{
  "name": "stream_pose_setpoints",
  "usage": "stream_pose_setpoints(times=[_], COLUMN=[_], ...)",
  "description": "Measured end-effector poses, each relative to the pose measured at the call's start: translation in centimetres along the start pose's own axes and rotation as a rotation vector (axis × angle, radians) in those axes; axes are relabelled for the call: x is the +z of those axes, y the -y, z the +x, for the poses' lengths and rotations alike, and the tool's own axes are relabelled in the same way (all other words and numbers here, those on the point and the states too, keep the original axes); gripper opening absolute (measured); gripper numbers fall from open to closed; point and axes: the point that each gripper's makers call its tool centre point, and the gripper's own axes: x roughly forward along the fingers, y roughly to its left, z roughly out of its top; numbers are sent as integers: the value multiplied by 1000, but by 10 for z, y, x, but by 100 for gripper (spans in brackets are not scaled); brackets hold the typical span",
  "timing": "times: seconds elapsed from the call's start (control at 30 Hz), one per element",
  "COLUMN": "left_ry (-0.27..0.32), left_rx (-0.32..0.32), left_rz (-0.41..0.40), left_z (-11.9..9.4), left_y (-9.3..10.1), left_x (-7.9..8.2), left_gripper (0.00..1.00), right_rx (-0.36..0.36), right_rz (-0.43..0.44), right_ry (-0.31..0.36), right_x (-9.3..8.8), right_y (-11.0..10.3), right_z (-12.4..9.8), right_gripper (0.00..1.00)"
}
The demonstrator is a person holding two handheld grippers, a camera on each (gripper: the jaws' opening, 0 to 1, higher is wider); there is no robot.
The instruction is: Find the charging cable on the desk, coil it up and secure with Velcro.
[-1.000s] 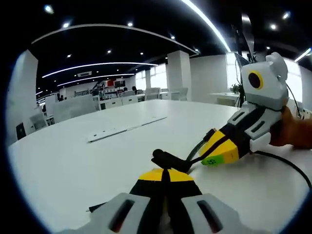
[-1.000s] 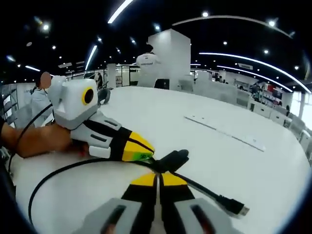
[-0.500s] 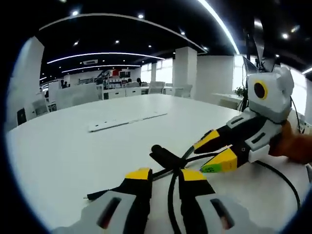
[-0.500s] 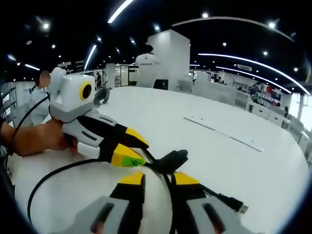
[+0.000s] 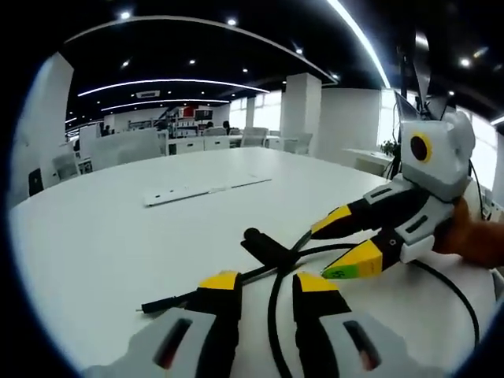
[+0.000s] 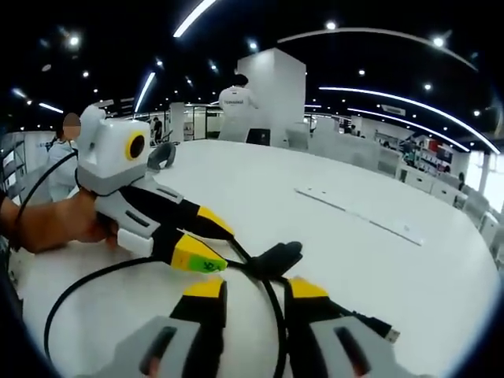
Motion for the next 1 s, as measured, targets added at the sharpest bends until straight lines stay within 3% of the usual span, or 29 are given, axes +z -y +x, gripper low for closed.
stream_pose_setpoints(times=[1.0], left_ry=[-5], left_rx=[12], left_rz=[20], left_z=[-1], left_y=[-1], left_x=[0], left_gripper=[27], right_rx=[-11], right_rz=[-7], right_ry=[-13], right_x=[-6], right_y=[0], right_z=[-1], right_gripper=[30])
